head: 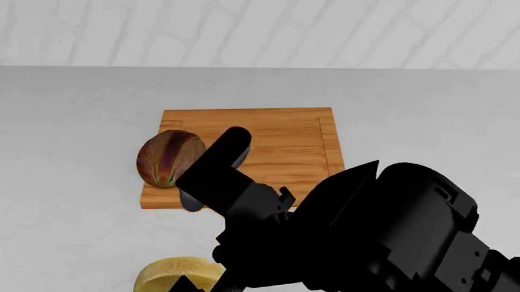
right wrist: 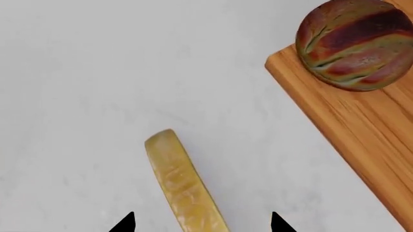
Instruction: Place the bread and cheese on the cutting board.
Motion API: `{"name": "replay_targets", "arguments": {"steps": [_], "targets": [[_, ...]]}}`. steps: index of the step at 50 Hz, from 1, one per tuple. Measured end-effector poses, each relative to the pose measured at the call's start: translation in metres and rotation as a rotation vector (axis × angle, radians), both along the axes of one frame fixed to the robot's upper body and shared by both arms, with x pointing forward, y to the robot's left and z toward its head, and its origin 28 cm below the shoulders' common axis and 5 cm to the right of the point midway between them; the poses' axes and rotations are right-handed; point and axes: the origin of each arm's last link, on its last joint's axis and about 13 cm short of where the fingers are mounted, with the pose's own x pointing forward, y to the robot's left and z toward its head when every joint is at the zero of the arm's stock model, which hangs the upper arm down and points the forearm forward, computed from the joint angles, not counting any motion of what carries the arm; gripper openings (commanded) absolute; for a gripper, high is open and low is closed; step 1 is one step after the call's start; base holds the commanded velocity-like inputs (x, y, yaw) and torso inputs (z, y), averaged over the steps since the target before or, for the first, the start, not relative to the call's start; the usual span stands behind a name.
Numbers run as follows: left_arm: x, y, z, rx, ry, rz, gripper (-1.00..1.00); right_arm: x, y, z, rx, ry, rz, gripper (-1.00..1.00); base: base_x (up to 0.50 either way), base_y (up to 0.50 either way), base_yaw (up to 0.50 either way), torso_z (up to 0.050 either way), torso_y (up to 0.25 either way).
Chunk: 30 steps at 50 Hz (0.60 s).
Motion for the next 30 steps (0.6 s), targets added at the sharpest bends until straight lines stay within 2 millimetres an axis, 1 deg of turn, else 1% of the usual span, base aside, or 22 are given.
{"name": "replay_targets", "arguments": {"steps": [26, 27, 30], "targets": [[-0.002, 0.000, 0.000, 0.001, -0.002, -0.001, 1.00, 0.005, 0.004, -0.023, -0.018, 0.040, 0.011, 1.00, 0.00, 0.00, 0.00, 0.000, 0.000], [-0.002, 0.000, 0.000, 0.001, -0.002, -0.001, 1.00, 0.006, 0.004, -0.024, -0.019, 0.042, 0.012, -1.00, 0.00, 0.00, 0.00, 0.000, 0.000], [-0.002, 0.000, 0.000, 0.001, -0.002, 0.000, 1.00, 0.006, 0.004, -0.025, -0.020, 0.042, 0.012, -1.00, 0.00, 0.00, 0.00, 0.000, 0.000]]}}
